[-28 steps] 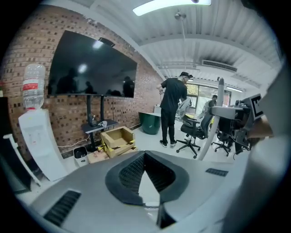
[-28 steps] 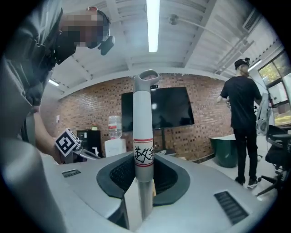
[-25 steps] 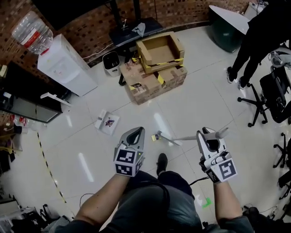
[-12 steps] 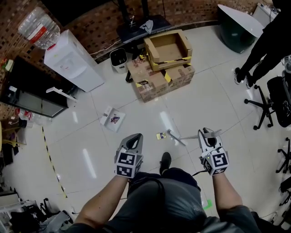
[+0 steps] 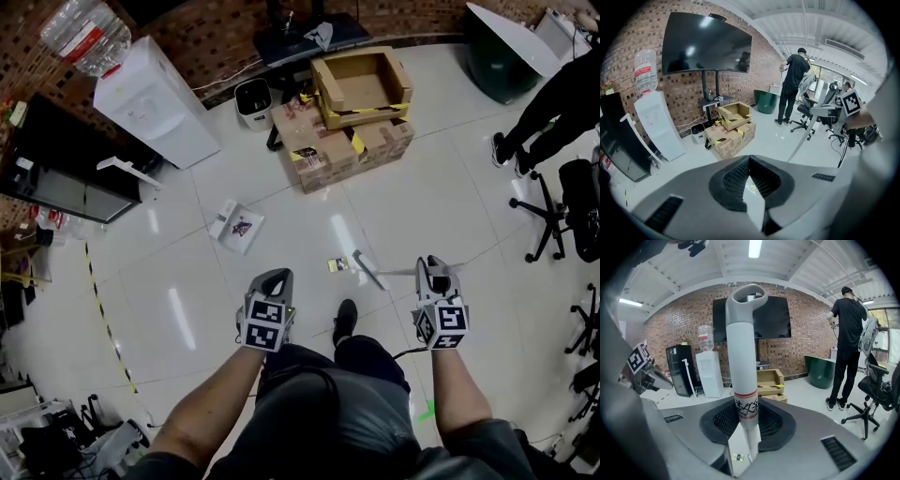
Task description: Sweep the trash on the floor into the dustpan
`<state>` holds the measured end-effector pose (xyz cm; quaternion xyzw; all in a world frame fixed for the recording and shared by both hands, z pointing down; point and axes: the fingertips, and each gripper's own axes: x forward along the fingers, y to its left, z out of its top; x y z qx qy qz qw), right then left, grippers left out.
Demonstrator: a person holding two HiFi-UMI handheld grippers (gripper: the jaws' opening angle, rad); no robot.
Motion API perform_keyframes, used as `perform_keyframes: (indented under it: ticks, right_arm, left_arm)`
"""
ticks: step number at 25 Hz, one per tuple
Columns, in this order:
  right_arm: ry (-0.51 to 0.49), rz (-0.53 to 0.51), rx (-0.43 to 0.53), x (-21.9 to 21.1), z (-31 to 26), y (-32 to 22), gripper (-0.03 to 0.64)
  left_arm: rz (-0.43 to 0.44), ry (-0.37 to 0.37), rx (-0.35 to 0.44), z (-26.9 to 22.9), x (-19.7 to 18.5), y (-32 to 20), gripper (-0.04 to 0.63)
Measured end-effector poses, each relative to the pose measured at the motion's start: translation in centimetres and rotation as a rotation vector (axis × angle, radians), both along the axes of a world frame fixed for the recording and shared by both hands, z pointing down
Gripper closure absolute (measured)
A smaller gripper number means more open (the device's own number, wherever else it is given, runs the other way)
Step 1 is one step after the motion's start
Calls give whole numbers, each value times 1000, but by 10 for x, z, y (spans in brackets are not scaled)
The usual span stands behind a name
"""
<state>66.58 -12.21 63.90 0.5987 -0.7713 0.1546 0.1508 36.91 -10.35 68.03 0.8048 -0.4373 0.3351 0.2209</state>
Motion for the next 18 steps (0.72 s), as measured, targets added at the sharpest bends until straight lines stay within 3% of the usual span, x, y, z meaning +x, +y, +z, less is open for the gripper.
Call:
perform_keyframes:
  ticks: [10, 14, 18]
  right_arm:
    - [55, 120, -53, -74, 5, 3, 529]
    - [64, 203, -85, -96, 10, 3, 529]
    - [72, 222, -108, -149, 16, -1, 528]
  left_arm:
    - [80, 50, -3, -19, -38, 9, 588]
    - [90, 45, 14, -30, -75, 4, 588]
    - [137, 32, 27, -35, -131, 0, 588]
